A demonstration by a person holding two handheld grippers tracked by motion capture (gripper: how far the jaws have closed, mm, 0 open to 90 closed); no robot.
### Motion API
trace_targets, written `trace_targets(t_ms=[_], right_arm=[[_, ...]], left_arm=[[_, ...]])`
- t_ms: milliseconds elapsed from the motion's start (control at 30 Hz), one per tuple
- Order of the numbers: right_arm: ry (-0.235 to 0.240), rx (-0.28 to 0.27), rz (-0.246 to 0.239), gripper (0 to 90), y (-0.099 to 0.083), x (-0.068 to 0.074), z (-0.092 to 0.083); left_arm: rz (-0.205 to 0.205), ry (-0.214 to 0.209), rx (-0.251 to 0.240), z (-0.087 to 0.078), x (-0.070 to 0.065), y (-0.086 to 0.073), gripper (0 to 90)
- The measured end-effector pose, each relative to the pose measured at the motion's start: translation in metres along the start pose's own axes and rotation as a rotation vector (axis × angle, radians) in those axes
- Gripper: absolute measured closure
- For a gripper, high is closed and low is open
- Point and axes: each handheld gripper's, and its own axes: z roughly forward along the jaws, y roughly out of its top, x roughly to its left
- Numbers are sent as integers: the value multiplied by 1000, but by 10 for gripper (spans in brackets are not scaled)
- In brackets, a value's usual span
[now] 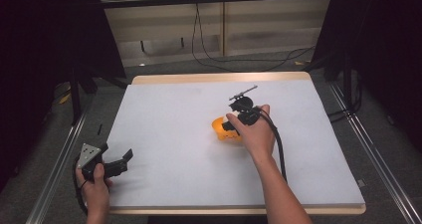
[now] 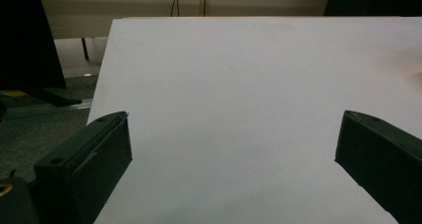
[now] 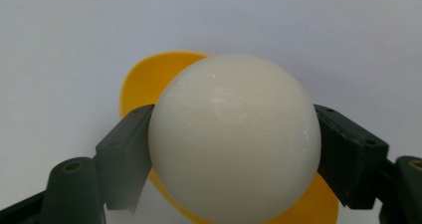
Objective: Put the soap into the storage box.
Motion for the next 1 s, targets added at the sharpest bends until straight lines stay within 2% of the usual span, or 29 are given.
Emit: trace_targets(t_ms=[167,233,633,700,767,1000], right_arm=[[-3,14,18,233,-1,1,2],[-20,17,23,233,-1,2,3],[-11,45,37,232,-1,3,8],[-15,33,33,221,-1,4,8],[6,7,46,198,0,3,4],[5,2,56,143,0,-2,-4]], left_arm=[[-1,0,1,0,0,0,11],[-1,0,1,0,0,0,11],[0,1,3,0,0,0,11],[0,1,4,0,0,0,11],[0,1,4,0,0,0,11],[0,0,4,0,0,0,11]])
